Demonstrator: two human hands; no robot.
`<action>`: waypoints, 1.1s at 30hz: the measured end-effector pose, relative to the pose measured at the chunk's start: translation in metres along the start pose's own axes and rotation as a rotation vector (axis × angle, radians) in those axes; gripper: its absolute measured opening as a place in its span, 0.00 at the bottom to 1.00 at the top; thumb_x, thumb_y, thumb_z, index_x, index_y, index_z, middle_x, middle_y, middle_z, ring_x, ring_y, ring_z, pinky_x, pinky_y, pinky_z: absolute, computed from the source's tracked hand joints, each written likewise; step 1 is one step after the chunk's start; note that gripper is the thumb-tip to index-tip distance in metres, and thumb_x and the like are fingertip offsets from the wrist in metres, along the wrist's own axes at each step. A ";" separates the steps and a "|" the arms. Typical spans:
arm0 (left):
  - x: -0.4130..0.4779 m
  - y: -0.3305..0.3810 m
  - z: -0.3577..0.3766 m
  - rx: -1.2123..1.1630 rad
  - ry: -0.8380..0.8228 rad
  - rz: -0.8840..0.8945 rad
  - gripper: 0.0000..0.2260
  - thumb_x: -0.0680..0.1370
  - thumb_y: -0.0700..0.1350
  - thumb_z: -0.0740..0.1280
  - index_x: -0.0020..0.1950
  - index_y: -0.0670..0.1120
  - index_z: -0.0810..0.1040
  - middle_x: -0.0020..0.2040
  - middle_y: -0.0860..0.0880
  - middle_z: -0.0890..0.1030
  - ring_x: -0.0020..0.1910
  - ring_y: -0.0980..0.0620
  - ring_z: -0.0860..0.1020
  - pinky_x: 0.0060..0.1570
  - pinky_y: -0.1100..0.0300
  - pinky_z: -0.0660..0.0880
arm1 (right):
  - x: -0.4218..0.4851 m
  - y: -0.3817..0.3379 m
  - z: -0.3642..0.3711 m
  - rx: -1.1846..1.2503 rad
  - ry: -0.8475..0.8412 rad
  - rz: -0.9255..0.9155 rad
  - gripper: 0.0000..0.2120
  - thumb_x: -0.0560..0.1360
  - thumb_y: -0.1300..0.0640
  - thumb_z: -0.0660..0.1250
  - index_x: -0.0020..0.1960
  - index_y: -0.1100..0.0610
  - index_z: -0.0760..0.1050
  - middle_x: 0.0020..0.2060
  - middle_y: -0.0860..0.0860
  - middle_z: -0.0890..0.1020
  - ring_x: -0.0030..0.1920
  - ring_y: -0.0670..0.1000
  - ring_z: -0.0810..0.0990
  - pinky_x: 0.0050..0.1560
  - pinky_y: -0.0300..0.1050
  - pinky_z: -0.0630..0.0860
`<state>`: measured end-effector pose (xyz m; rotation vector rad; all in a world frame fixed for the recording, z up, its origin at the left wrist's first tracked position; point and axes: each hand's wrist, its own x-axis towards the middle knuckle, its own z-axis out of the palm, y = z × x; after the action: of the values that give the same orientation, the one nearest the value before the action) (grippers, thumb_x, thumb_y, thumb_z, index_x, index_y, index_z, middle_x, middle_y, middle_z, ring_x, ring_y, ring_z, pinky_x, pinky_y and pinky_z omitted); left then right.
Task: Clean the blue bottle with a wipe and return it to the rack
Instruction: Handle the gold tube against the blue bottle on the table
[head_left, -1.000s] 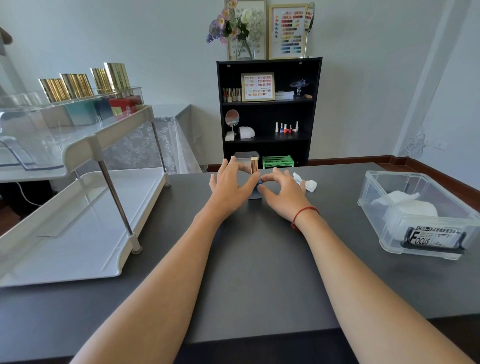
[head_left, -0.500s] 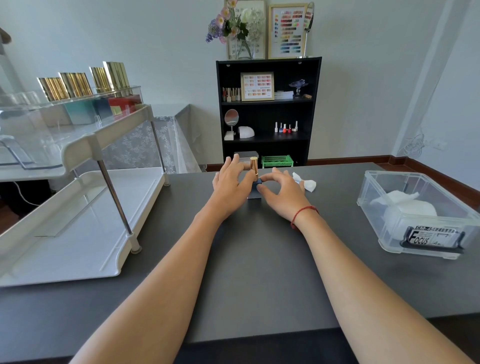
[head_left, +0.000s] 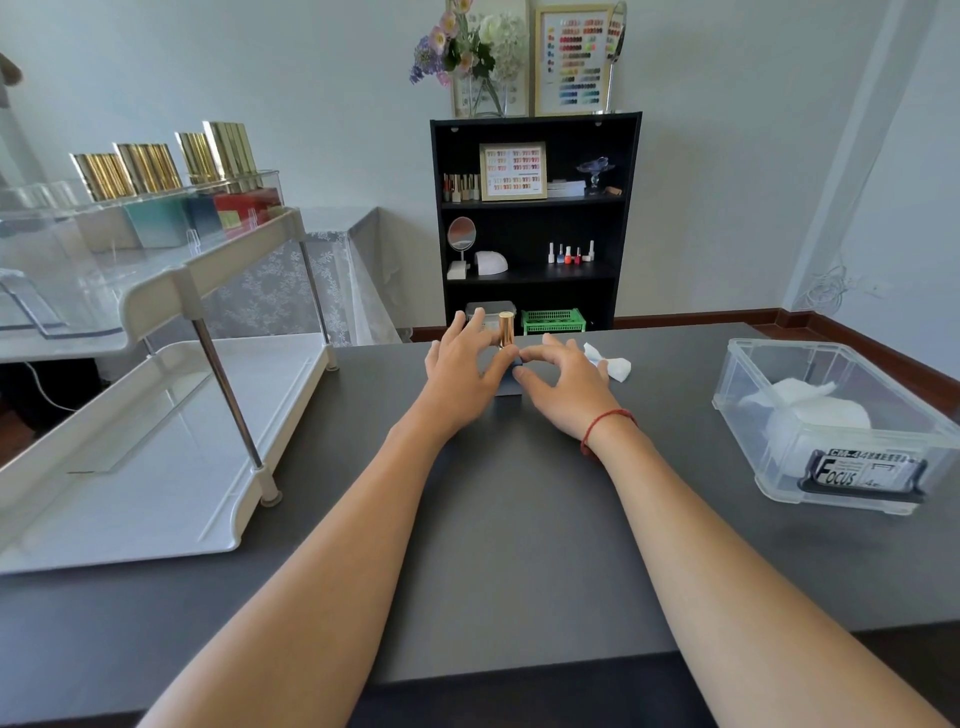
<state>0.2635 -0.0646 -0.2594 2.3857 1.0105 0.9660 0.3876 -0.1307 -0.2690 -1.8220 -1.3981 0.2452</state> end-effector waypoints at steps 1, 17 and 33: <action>0.000 0.000 0.001 0.005 -0.010 0.003 0.13 0.81 0.50 0.58 0.63 0.50 0.75 0.77 0.47 0.58 0.78 0.46 0.48 0.74 0.41 0.48 | 0.000 0.000 0.000 -0.003 -0.001 0.000 0.11 0.78 0.49 0.62 0.59 0.47 0.76 0.75 0.51 0.60 0.77 0.53 0.48 0.73 0.59 0.36; 0.001 -0.004 -0.003 -0.094 -0.099 -0.048 0.13 0.81 0.51 0.58 0.63 0.51 0.76 0.76 0.49 0.61 0.77 0.44 0.44 0.74 0.41 0.47 | -0.001 -0.002 -0.001 -0.008 -0.036 0.017 0.12 0.78 0.49 0.62 0.60 0.47 0.75 0.76 0.51 0.60 0.78 0.53 0.47 0.74 0.60 0.37; -0.011 -0.003 -0.001 0.026 -0.162 -0.135 0.22 0.80 0.55 0.58 0.73 0.52 0.63 0.77 0.46 0.57 0.77 0.44 0.46 0.74 0.42 0.47 | 0.007 0.006 0.013 -0.500 -0.205 0.025 0.20 0.79 0.53 0.48 0.68 0.56 0.66 0.71 0.57 0.66 0.73 0.56 0.60 0.73 0.59 0.54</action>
<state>0.2561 -0.0711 -0.2653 2.3391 1.1112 0.7036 0.3873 -0.1190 -0.2795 -2.2710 -1.6896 0.1003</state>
